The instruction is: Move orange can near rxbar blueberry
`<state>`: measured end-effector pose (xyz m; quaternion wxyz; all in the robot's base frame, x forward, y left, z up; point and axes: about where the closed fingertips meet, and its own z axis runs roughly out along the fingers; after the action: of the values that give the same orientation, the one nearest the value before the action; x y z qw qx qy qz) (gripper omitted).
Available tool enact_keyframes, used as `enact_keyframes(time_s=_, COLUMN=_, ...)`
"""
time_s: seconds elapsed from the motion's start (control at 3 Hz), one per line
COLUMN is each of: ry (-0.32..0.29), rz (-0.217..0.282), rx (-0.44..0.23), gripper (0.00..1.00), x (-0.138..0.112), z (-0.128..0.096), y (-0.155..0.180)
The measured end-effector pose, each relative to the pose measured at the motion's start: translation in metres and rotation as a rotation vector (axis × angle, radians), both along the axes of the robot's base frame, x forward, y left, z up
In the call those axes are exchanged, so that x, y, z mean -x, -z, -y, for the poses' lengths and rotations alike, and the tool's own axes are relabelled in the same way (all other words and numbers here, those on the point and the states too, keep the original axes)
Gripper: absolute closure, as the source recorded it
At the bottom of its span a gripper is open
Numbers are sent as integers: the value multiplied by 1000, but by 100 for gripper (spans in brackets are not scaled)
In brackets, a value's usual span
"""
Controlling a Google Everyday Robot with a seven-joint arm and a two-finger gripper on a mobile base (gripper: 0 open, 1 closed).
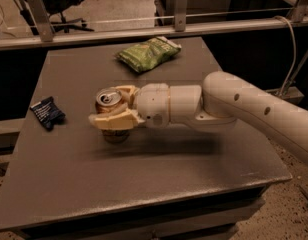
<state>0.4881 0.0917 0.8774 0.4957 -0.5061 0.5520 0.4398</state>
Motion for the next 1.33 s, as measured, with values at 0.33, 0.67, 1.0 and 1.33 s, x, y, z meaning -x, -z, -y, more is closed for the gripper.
enact_keyframes(time_s=0.33, ry=0, rz=0, rx=0, gripper=100, x=0, z=0, y=-8)
enact_keyframes(time_s=0.67, ry=0, rz=0, rx=0, gripper=100, x=0, z=0, y=-12)
enact_keyframes(time_s=1.0, ry=-41, rz=64, rx=-44, gripper=100, x=-30, z=-47, y=-39)
enact_keyframes(time_s=1.33, ry=-70, rz=109, rx=-77, gripper=100, x=-49, z=-77, y=-61)
